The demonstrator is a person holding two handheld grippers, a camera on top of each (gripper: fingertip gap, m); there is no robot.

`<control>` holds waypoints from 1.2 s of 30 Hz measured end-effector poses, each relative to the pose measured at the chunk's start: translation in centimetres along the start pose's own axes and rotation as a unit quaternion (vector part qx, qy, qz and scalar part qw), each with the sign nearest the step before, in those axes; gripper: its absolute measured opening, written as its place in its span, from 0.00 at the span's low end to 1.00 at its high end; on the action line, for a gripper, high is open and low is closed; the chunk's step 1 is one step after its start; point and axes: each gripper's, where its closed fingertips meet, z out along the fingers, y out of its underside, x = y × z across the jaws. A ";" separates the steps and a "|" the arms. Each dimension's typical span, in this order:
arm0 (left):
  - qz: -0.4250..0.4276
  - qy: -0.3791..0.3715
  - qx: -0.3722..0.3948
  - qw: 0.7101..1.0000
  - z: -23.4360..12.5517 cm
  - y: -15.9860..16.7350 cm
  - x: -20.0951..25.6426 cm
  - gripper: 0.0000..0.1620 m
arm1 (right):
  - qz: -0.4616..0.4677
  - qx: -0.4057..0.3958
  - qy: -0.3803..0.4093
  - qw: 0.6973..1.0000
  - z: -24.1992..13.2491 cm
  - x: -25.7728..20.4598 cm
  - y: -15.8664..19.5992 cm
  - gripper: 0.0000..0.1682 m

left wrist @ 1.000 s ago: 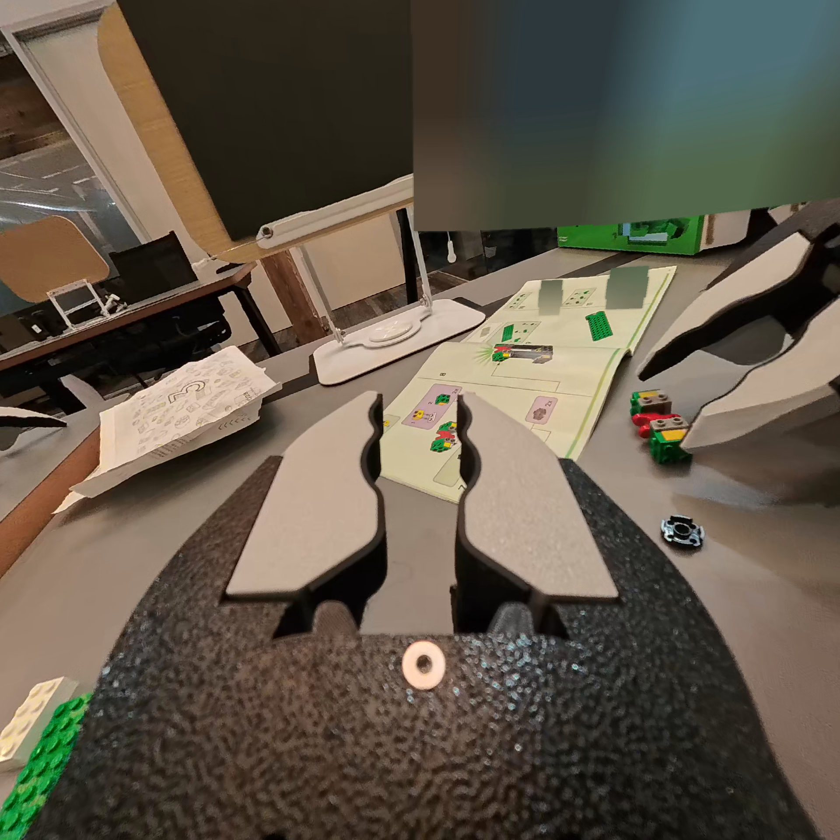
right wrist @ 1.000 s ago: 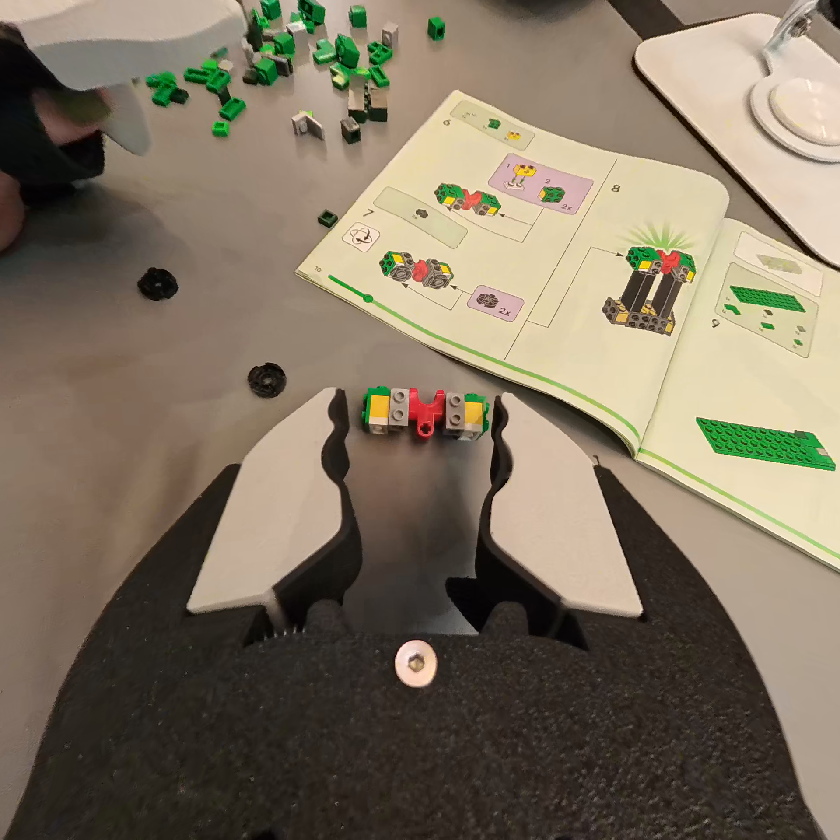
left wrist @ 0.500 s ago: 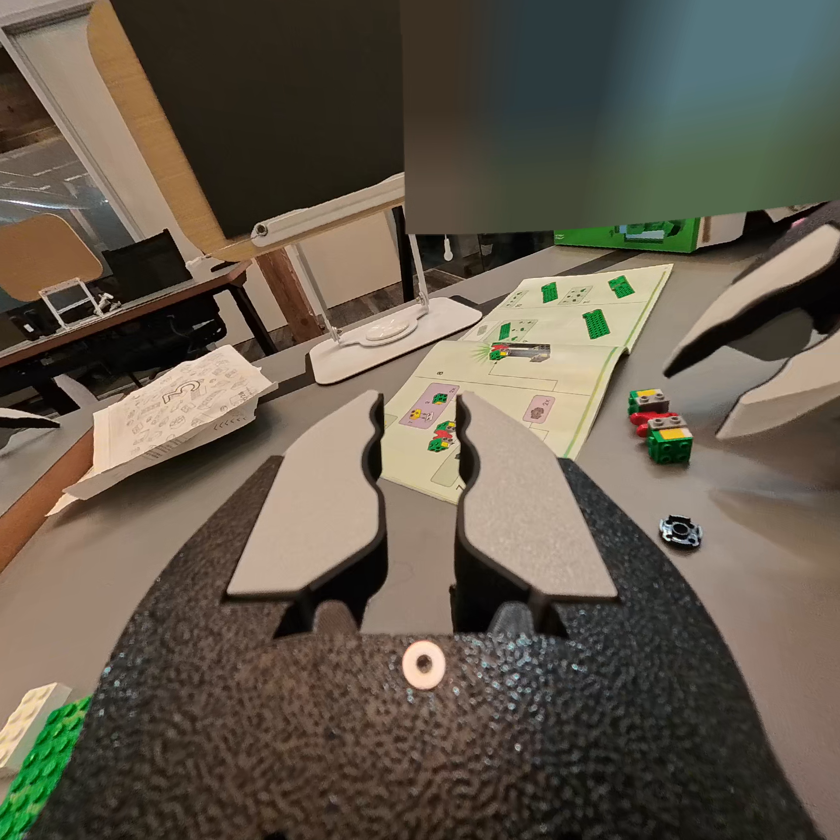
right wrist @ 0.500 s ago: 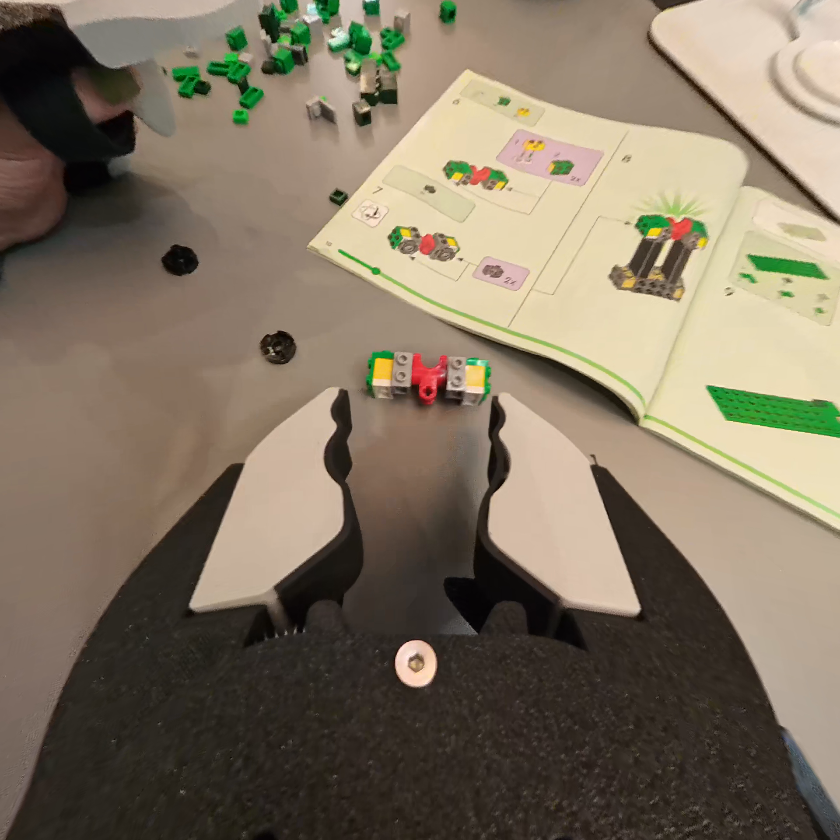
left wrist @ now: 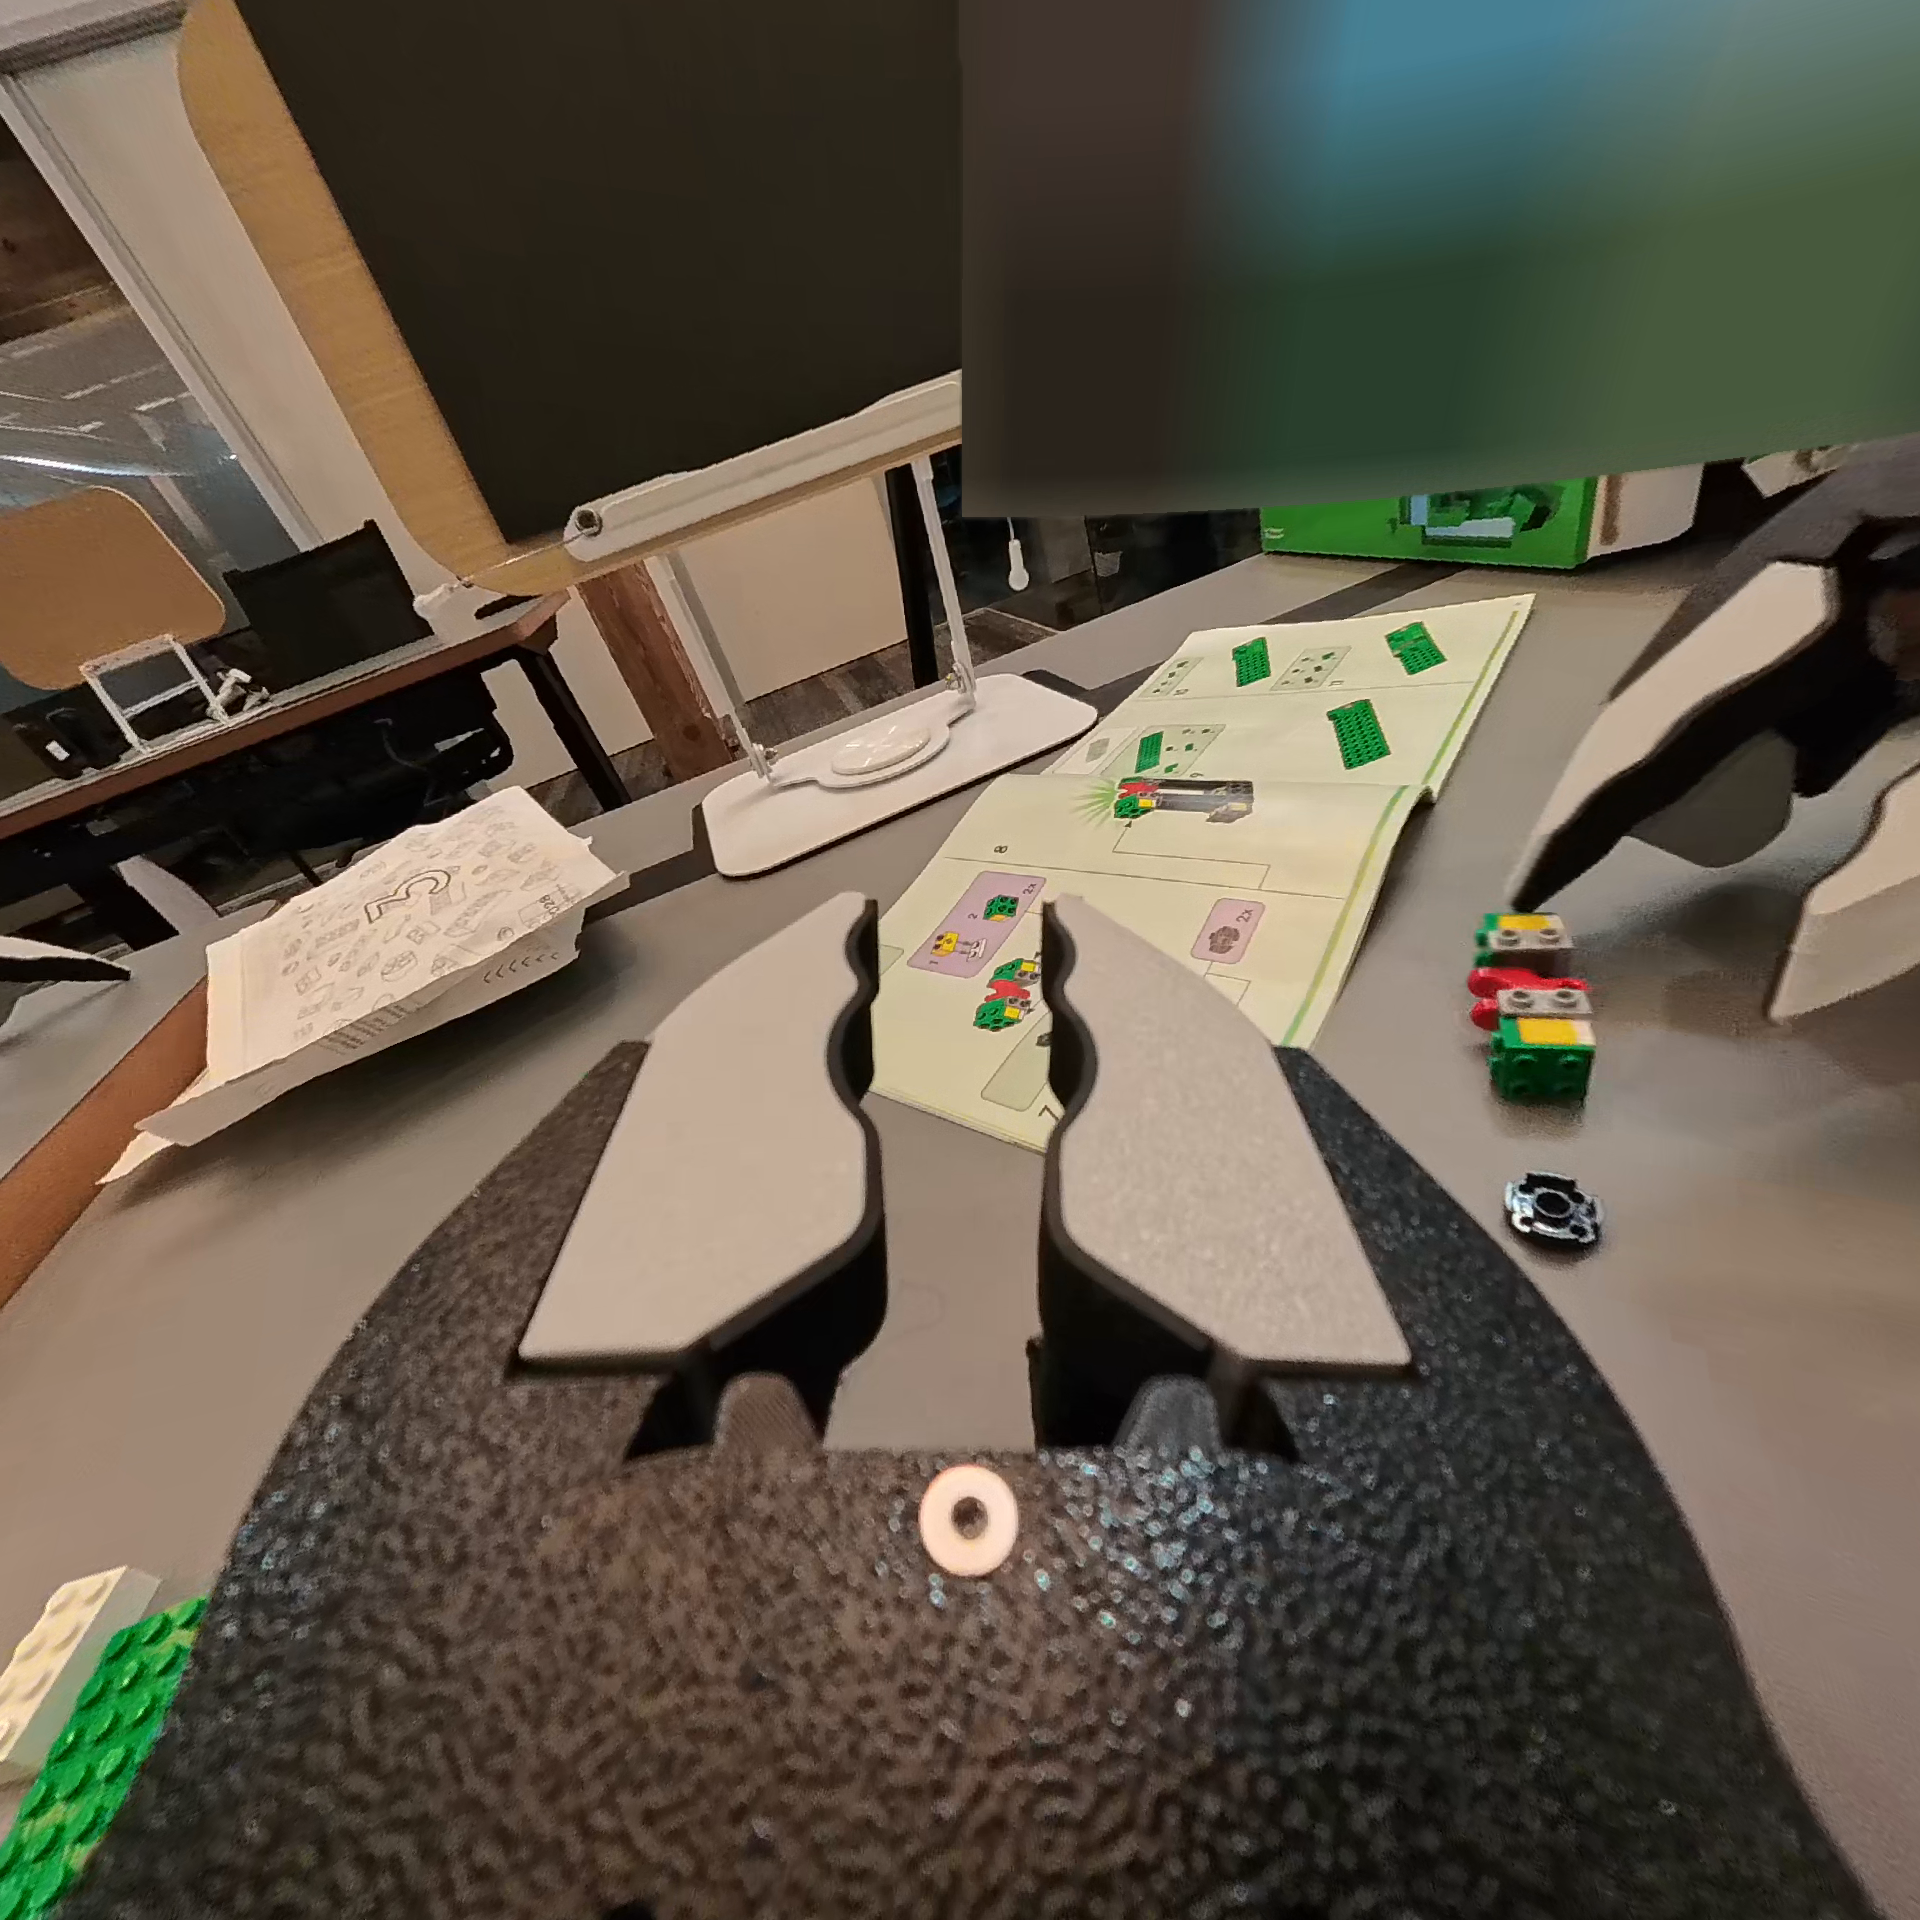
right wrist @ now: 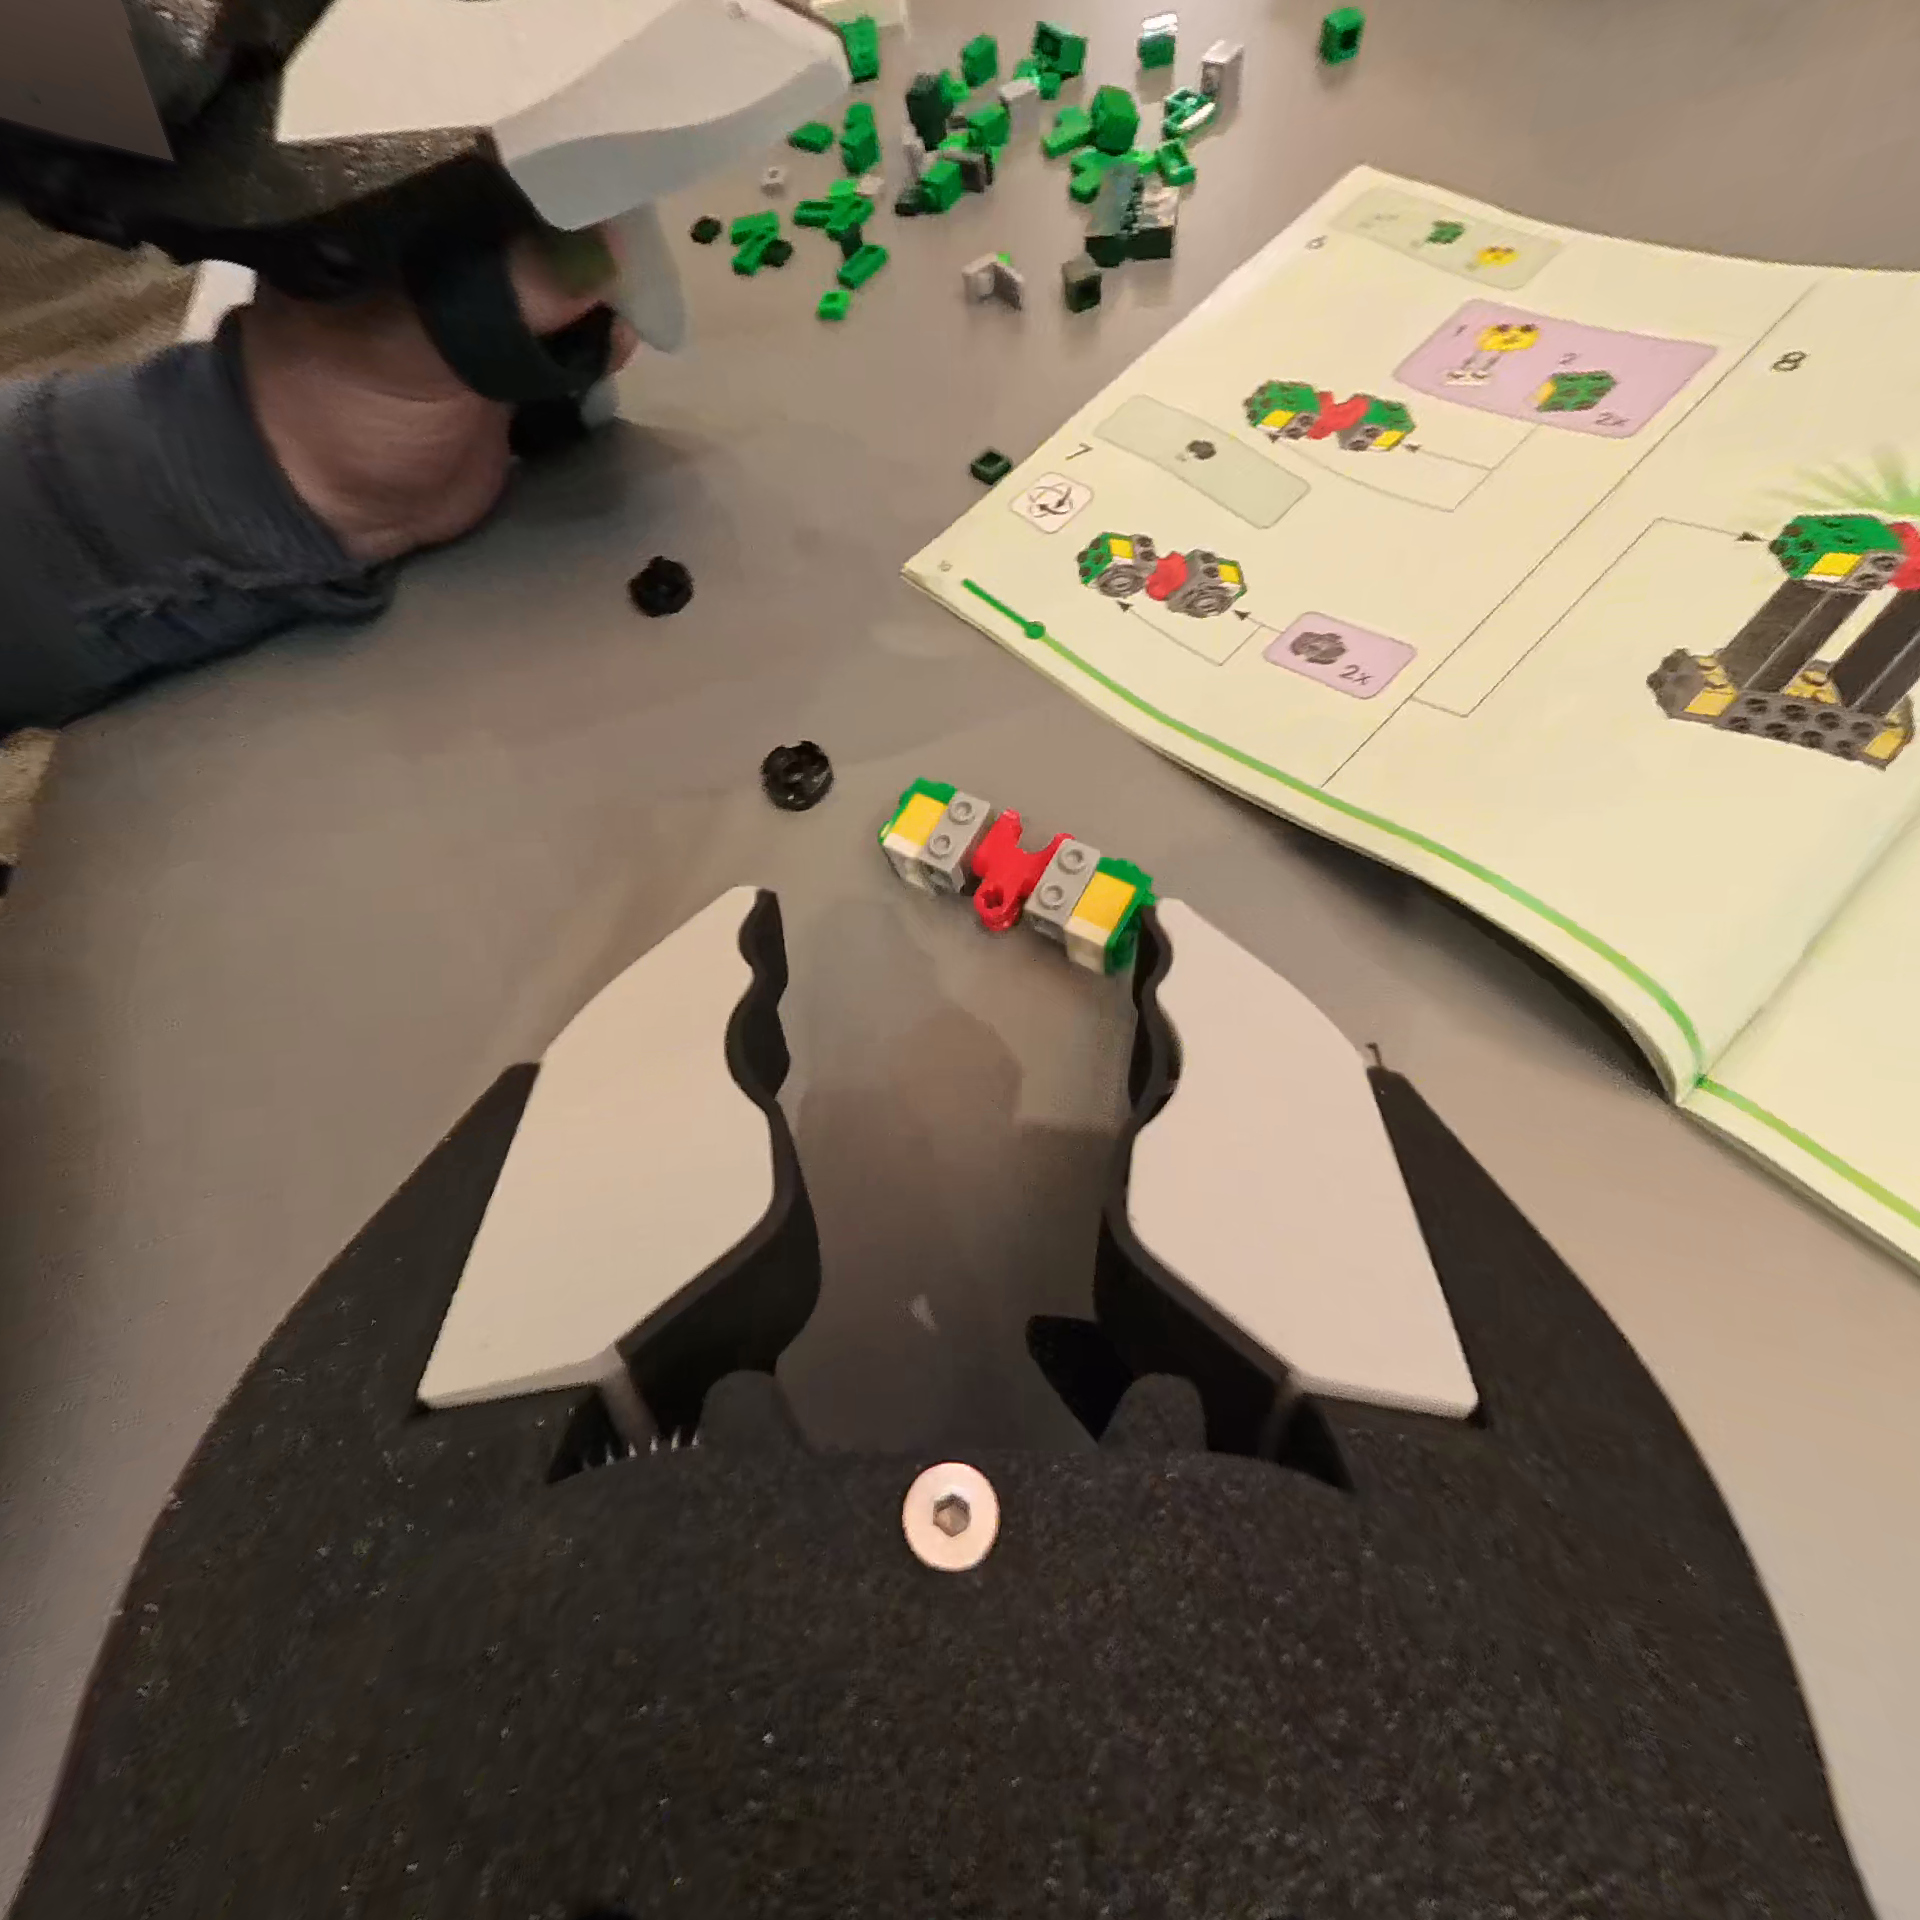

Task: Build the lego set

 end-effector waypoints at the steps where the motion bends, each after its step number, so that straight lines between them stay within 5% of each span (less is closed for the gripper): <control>1: 0.000 0.000 0.000 1.000 0.0 0.0 0.0 0.18 | 0.001 0.003 -0.004 1.000 -0.2 -0.1 0.0 0.38; 7: 0.001 0.001 -0.001 1.000 0.0 0.0 0.0 0.18 | -0.019 0.034 0.003 0.999 -0.8 0.0 -0.3 0.39; 21: 0.004 0.004 -0.003 1.000 0.1 0.1 0.2 0.17 | -0.006 0.260 0.076 0.963 -6.3 1.5 -3.5 0.34; 36: 0.006 0.006 -0.005 1.000 0.1 0.1 0.2 0.17 | -0.015 0.245 0.078 0.966 -5.9 1.4 -3.3 0.32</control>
